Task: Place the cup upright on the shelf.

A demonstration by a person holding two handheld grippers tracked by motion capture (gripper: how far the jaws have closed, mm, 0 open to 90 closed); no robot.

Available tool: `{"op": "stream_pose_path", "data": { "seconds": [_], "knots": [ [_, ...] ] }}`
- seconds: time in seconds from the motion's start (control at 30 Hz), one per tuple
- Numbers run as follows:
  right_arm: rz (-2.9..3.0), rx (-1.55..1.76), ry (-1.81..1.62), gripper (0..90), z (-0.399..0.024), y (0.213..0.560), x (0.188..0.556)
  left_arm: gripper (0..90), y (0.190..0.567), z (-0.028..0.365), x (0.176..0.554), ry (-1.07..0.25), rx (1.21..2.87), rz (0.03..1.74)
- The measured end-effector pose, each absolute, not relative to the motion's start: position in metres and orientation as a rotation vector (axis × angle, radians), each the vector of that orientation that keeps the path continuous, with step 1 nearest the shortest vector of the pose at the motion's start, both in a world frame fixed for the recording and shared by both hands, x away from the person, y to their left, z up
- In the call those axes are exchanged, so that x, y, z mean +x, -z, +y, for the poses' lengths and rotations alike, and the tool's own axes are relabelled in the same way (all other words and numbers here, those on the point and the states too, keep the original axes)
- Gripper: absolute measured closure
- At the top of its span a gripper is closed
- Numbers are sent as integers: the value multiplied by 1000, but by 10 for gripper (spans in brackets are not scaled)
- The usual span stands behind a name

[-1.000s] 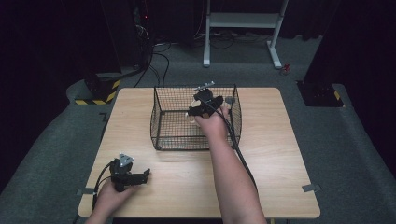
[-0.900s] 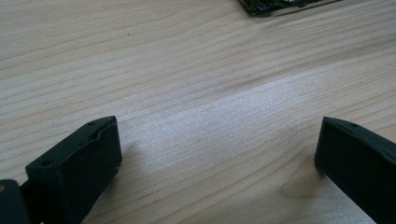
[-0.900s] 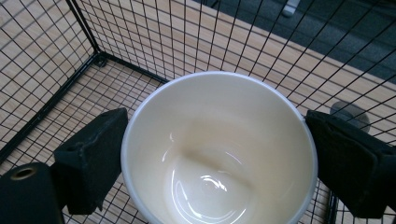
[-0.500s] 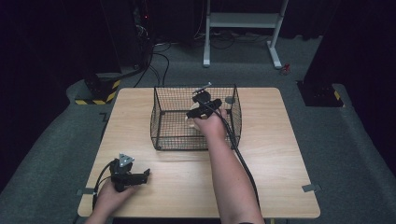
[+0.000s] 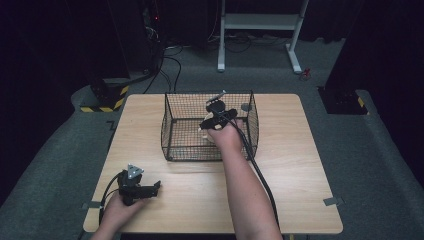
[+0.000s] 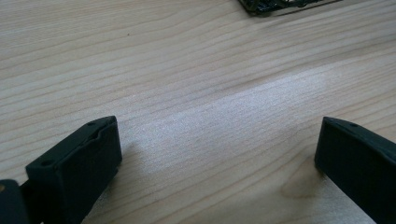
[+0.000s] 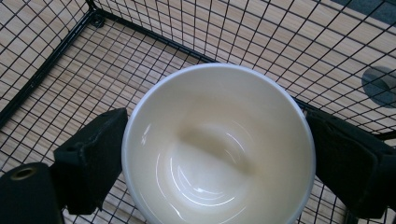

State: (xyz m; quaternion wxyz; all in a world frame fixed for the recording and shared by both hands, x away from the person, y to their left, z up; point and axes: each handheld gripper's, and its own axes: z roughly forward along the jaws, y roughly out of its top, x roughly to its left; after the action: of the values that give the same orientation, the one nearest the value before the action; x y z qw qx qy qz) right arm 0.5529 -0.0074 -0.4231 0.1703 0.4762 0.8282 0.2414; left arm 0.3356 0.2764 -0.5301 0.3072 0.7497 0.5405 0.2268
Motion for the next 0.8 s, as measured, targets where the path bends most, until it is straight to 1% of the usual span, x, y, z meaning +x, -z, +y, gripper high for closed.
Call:
{"op": "stream_pose_path", "data": {
  "seconds": [0.8],
  "knots": [
    [2372,1368,-680,88,-13,423,550,8,530,276,336,-600,1983,1430]
  ]
}}
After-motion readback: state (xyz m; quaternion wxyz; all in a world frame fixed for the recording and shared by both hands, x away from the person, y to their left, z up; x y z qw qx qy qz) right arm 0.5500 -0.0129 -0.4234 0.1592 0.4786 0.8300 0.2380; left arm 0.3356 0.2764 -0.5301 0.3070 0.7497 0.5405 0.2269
